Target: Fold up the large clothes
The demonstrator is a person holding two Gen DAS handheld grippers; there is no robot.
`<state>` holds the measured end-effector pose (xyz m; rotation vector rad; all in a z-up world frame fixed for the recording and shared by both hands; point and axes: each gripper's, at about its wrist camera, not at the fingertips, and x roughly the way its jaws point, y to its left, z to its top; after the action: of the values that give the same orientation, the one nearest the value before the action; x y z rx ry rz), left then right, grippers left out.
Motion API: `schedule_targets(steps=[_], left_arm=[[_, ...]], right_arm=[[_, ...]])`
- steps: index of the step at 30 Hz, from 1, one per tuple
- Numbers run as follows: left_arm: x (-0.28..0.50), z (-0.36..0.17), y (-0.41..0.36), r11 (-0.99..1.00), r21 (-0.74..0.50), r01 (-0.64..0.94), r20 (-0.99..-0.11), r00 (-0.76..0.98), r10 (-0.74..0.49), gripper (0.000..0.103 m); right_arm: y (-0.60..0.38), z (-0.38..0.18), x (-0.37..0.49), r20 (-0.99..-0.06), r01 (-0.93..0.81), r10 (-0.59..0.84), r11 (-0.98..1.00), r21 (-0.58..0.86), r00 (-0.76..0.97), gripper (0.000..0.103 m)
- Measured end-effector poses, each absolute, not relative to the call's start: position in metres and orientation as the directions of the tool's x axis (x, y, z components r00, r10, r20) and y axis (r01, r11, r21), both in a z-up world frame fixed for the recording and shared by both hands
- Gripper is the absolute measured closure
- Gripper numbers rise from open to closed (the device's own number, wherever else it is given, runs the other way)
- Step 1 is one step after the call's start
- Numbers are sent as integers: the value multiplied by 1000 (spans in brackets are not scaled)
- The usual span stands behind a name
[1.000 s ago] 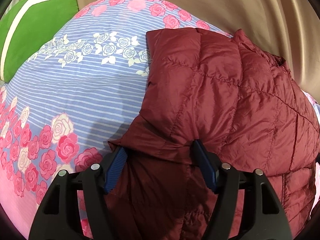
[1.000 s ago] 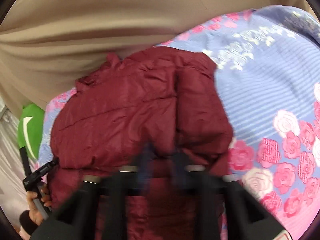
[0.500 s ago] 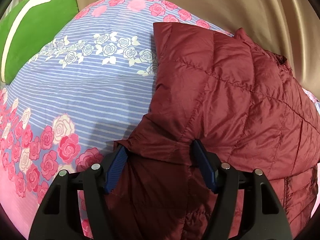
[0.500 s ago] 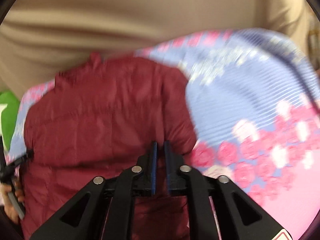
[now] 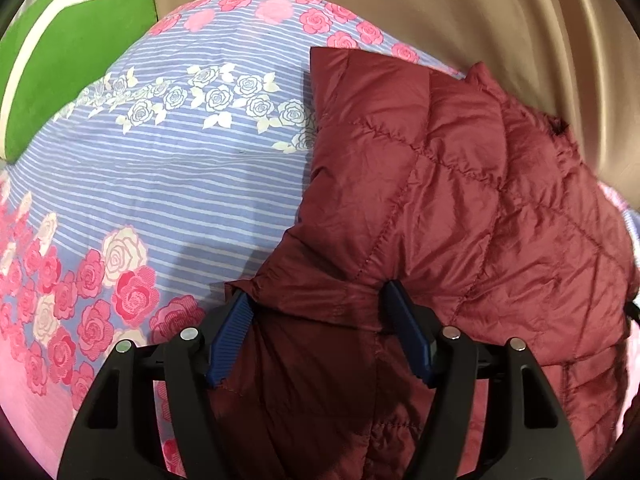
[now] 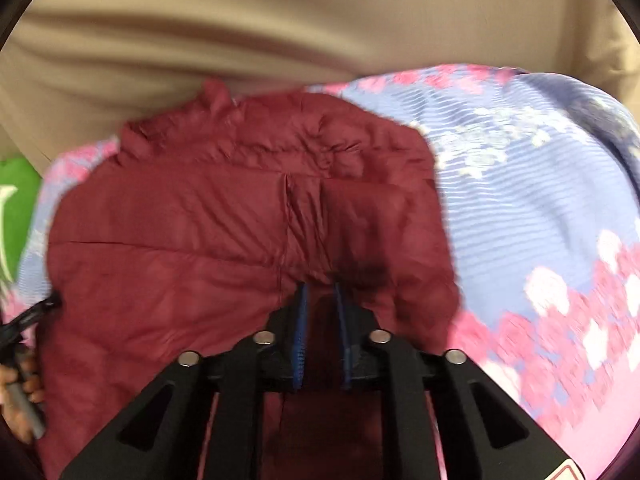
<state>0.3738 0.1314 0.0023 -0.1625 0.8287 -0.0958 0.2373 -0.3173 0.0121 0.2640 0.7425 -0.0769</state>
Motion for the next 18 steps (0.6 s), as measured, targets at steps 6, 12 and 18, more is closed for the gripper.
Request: schedule_targets(steps=[6,12,18], left_arm=[[315,19,179,949,-304,84,-717,636,-286,17],[205,1,221,934,-334,128,-789,504,-351,14],[128,-4,228,920,-347,182,-781,486,-391,15]], right_arm=[[-346,18,113,-670,150,53,959,242,740,52],[-357,-20,-22,-739,213,118,917,338,663,36],[-317,-46,-69,-744,155,195,915,373,639,35]])
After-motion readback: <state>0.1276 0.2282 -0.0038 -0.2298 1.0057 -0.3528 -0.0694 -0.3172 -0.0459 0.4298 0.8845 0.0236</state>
